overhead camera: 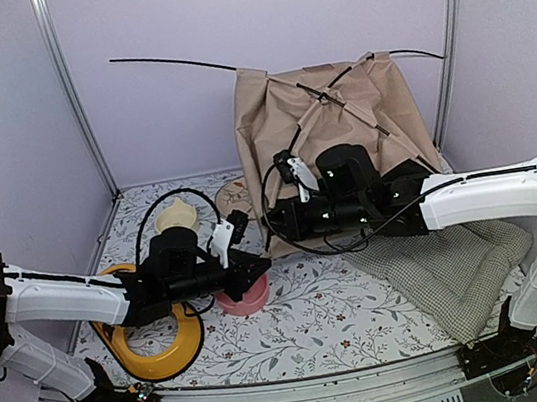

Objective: Set up the pet tent

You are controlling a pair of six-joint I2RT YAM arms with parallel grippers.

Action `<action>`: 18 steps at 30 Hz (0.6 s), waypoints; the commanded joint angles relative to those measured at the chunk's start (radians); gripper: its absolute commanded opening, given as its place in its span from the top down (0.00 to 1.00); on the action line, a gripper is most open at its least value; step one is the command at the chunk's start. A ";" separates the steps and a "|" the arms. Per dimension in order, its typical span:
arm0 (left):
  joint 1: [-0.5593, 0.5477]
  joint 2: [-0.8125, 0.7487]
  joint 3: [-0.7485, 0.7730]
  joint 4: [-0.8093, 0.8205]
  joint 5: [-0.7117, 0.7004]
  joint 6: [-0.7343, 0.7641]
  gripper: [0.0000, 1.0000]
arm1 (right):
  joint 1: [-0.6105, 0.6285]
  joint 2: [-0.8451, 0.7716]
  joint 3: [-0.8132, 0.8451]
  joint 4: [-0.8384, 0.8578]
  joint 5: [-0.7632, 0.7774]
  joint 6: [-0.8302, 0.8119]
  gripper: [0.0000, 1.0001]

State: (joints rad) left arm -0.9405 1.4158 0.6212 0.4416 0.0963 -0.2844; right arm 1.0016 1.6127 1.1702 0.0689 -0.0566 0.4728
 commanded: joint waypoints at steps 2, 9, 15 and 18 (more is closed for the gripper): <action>0.027 -0.007 0.011 0.038 0.027 -0.014 0.83 | 0.011 0.002 -0.009 -0.003 0.006 -0.088 1.00; 0.027 -0.048 -0.010 0.037 0.086 0.026 0.71 | 0.000 0.004 0.032 -0.019 0.007 -0.073 1.00; 0.033 -0.078 -0.024 0.004 0.111 0.061 0.68 | -0.012 0.004 0.032 -0.027 -0.007 -0.061 1.00; 0.034 -0.088 -0.024 -0.005 0.135 0.065 0.68 | -0.012 0.006 0.063 -0.033 -0.007 -0.059 1.00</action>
State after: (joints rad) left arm -0.9211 1.3537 0.6086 0.4419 0.1864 -0.2470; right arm 0.9939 1.6142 1.1706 0.0139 -0.0631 0.4656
